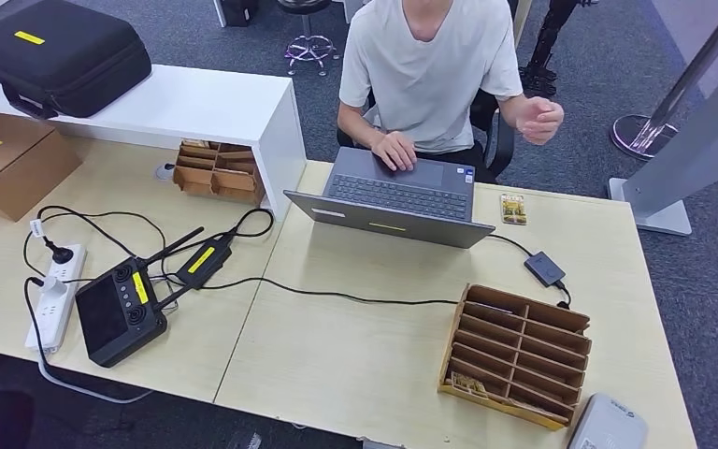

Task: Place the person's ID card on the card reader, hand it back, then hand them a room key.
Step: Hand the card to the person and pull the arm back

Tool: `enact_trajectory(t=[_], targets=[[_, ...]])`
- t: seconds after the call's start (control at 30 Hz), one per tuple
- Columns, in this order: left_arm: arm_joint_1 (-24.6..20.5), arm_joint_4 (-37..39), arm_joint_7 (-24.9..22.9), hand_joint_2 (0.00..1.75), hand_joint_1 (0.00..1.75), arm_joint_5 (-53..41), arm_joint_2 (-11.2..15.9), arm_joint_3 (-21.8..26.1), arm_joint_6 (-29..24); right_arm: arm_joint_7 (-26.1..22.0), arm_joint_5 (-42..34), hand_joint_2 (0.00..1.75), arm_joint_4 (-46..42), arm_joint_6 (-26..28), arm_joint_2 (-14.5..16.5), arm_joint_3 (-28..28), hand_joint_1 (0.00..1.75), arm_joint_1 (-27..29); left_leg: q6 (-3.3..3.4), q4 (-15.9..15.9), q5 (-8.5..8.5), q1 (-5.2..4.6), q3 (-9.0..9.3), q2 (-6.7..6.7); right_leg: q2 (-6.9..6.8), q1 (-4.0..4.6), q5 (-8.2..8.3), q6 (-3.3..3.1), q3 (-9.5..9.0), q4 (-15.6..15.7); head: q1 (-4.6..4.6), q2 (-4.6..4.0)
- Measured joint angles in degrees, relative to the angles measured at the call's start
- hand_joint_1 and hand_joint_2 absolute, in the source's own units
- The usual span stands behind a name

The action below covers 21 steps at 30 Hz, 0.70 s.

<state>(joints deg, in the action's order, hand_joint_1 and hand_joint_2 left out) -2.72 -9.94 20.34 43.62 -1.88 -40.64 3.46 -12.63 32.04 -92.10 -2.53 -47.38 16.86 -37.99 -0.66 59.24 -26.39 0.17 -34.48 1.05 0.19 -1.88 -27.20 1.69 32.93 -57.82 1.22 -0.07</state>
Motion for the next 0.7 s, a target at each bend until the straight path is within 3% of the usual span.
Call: enact_trajectory(t=[0.1, 0.23, 0.33, 0.5, 0.7], targets=[[-0.12, 0.00, -0.22, 1.75, 0.00, -0.85, -0.01, -0.39, 0.01, 0.55, 3.50, 1.75, 1.82, -0.28, 1.41, 2.44, 1.75, -3.18, 0.00, -0.03, 0.00, 0.00, -0.09, -0.12, 0.09, 0.00, 0.04, -0.04, 0.03, -0.02, 0.00, 0.00], [-1.29, 0.00, -0.48, 1.75, 0.00, -2.26, -0.21, -1.68, 0.00, 2.84, 11.79, 1.75, 10.31, 1.50, 8.52, 10.21, 1.75, -12.12, -0.11, -0.06, 0.09, 0.04, 0.09, -0.47, 0.44, 0.04, 0.18, -0.17, 0.09, -0.06, 0.01, 0.00], [-2.01, 0.00, -0.54, 1.75, 0.00, -2.78, -0.35, -2.63, 0.01, 3.83, 13.90, 1.75, 17.06, 3.64, 13.95, 15.81, 1.75, -16.60, -0.21, -0.05, 0.26, 0.08, 0.09, -0.26, 0.27, 0.07, 0.25, -0.18, 0.12, -0.10, 0.01, 0.00], [-2.15, 0.00, -0.75, 1.75, 0.00, -3.90, -0.32, -3.77, 0.00, 5.14, 15.67, 1.75, 23.64, 4.55, 18.97, 21.05, 1.75, -21.08, -0.20, -0.05, 0.39, 0.09, -0.16, 0.08, -0.03, 0.08, 0.26, -0.20, 0.24, -0.17, 0.01, 0.00], [-3.11, 0.00, -1.96, 1.75, 0.00, -5.62, -0.36, -5.60, 0.02, 7.34, 24.72, 1.75, 35.10, 9.62, 27.22, 27.74, 1.75, -26.70, -0.20, -0.05, 0.39, 0.10, -0.17, 0.00, 0.02, 0.08, 0.27, -0.22, 0.33, -0.17, 0.00, 0.00]])
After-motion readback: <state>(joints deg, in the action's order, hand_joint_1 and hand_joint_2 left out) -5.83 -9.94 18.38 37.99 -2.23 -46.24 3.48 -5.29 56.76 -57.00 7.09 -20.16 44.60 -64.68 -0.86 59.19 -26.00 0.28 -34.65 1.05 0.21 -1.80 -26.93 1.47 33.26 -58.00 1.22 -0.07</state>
